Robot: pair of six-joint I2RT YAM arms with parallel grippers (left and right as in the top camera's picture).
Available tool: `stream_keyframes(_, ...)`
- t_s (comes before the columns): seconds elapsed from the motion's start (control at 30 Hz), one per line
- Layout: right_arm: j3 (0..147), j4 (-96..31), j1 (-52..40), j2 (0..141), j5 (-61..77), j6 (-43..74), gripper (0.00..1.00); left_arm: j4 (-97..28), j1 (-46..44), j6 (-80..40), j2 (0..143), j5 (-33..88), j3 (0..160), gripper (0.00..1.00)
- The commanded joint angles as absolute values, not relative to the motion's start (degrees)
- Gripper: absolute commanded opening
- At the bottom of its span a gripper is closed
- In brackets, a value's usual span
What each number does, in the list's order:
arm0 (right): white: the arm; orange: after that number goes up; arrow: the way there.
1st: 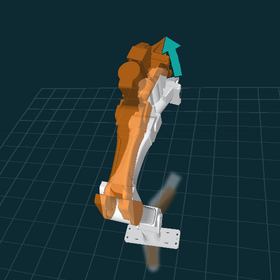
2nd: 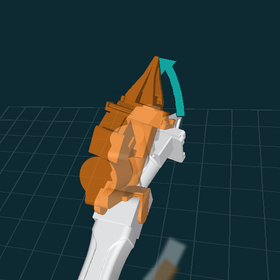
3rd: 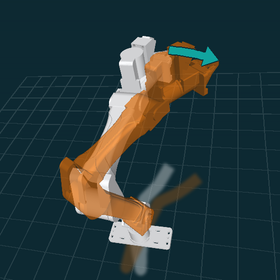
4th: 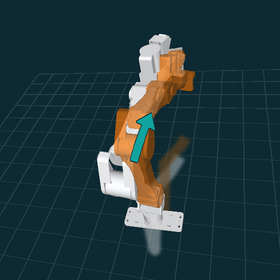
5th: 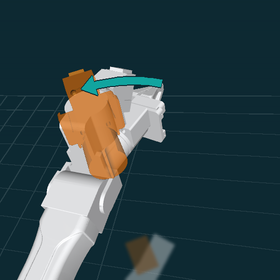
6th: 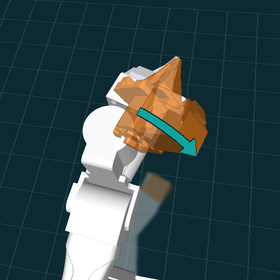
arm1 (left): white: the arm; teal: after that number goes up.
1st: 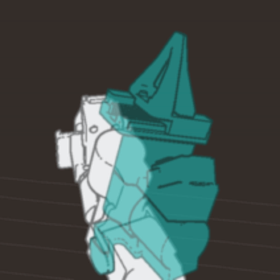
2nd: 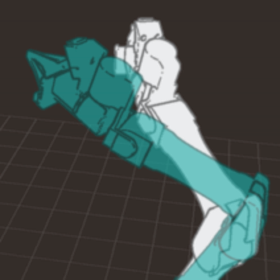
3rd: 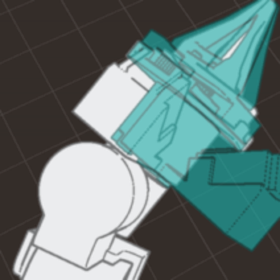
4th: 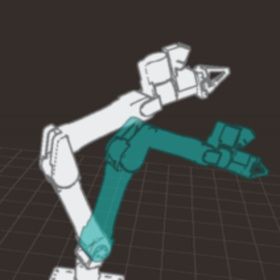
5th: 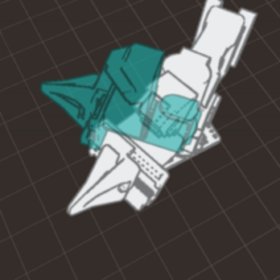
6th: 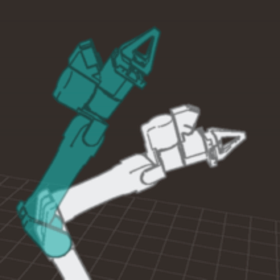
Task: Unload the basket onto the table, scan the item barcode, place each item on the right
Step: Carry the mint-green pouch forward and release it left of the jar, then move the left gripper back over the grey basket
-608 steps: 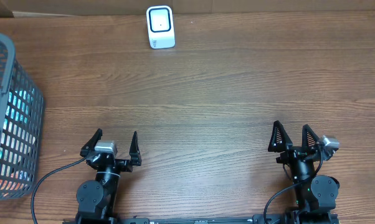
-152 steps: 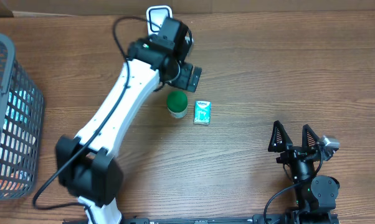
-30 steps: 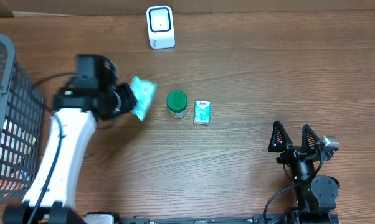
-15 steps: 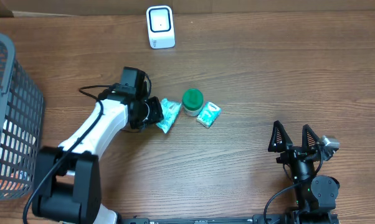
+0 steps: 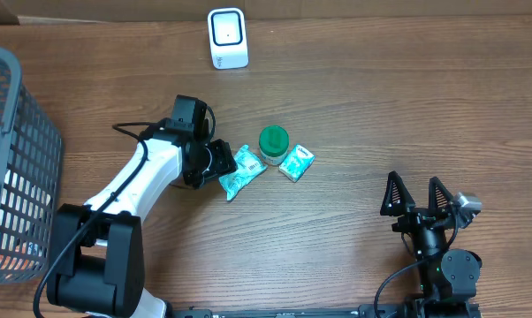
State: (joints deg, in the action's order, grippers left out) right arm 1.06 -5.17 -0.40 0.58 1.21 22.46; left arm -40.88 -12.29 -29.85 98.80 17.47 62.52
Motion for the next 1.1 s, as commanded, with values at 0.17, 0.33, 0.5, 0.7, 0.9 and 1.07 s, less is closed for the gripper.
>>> stream_keyframes(0.17,0.45,-4.75,-0.25,0.16,1.06,22.46,1.00,-54.89,-12.10,-23.66,94.04,13.26,79.70,0.60)
stream_keyframes(0.33,0.45,-4.73,-0.25,0.16,1.06,22.46,1.00,-63.57,-9.76,-21.10,90.24,12.86,90.63,0.60)
stream_keyframes(0.5,0.45,-4.73,-0.25,0.16,1.06,22.46,1.00,-71.13,-3.64,-19.40,86.21,12.93,100.09,0.60)
stream_keyframes(0.7,0.45,-4.73,-0.25,0.16,1.06,22.46,1.00,-74.72,2.59,-17.69,82.35,12.93,100.90,0.59)
stream_keyframes(0.9,0.45,-4.75,-0.25,0.16,1.04,22.46,1.00,-77.52,4.34,-15.42,82.35,9.13,100.82,0.56)
stream_keyframes(1.07,0.45,-4.73,-0.25,0.16,1.06,22.46,1.00,-78.89,5.41,-20.10,82.30,-7.11,100.90,0.57)
